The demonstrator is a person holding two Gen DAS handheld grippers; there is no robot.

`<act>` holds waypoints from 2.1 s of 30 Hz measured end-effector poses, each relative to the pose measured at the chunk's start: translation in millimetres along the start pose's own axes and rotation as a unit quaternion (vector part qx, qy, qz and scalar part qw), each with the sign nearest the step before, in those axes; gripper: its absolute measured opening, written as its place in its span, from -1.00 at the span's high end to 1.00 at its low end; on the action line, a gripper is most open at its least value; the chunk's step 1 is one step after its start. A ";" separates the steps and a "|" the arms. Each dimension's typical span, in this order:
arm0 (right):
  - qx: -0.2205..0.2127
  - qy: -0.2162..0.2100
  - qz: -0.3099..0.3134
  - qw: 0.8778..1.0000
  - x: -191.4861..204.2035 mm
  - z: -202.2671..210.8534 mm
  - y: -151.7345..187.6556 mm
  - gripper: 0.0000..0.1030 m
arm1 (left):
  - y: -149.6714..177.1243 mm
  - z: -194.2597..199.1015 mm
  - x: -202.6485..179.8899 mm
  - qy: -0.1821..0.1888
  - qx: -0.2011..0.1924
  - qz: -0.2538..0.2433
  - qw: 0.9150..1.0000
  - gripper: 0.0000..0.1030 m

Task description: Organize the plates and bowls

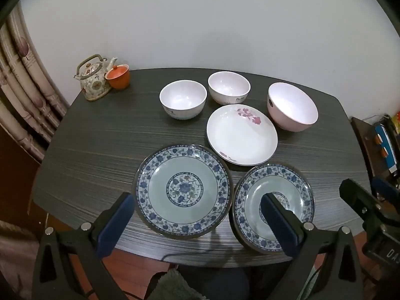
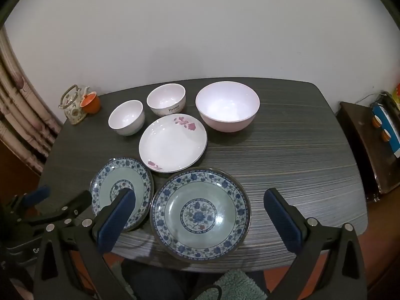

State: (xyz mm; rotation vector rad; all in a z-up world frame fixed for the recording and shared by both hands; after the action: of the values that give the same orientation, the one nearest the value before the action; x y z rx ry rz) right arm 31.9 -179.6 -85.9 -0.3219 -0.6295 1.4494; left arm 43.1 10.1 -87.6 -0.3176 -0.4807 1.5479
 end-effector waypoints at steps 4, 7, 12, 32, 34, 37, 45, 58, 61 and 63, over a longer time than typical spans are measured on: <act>-0.001 -0.001 0.002 1.000 3.4 0.1 -1.7 -0.98 | 0.5 1.8 1.2 0.001 -0.002 0.002 1.000 -0.99; -0.003 -0.003 0.004 1.000 5.4 -0.3 -0.9 -0.98 | 0.9 2.7 2.0 0.001 -0.004 0.003 1.000 -0.99; -0.005 -0.003 0.004 1.000 5.8 0.4 -0.2 -0.98 | 0.9 3.2 2.6 0.002 -0.005 0.007 1.000 -0.99; 0.000 -0.008 0.007 1.000 9.6 2.2 -0.6 -0.98 | 2.0 4.7 7.2 -0.003 -0.006 0.012 1.000 -0.99; 0.001 -0.007 0.007 1.000 9.4 1.6 -0.3 -0.98 | 2.4 4.4 7.0 -0.001 -0.005 0.012 1.000 -0.99; 0.002 -0.008 0.007 1.000 9.4 0.4 0.7 -0.98 | 2.6 4.3 7.1 0.000 -0.004 0.013 1.000 -0.99; 0.007 -0.008 0.006 1.000 5.5 -3.8 5.4 -0.98 | 2.9 1.5 8.2 -0.008 -0.009 0.015 1.000 -0.99; 0.009 -0.002 -0.009 1.000 -4.2 -9.8 9.5 -0.98 | 10.3 -15.7 16.4 -0.014 0.001 0.024 1.000 -0.99; 0.011 -0.002 -0.015 1.000 -7.4 -11.7 11.6 -0.98 | 10.9 -19.2 18.1 -0.015 0.003 0.027 1.000 -0.99; 0.010 -0.004 -0.015 1.000 -7.1 -12.7 12.0 -0.98 | 12.5 -21.5 19.7 -0.020 0.006 0.026 0.999 -0.99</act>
State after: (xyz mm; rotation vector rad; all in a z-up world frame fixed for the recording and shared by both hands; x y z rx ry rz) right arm 29.4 -183.0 -104.2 -0.2890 -0.6229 1.4275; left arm 41.8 32.0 -110.5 -0.2917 -0.4969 1.6096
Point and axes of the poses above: each gripper's, at about its wrist camera, not at the fingertips, and z roughly against the way its jaws point, x to its left, y to its underside, the point moved 9 cm from there along -z, roughly the way its jaws point, and after that the axes turned 6 degrees about -y, right-handed, at the moved point
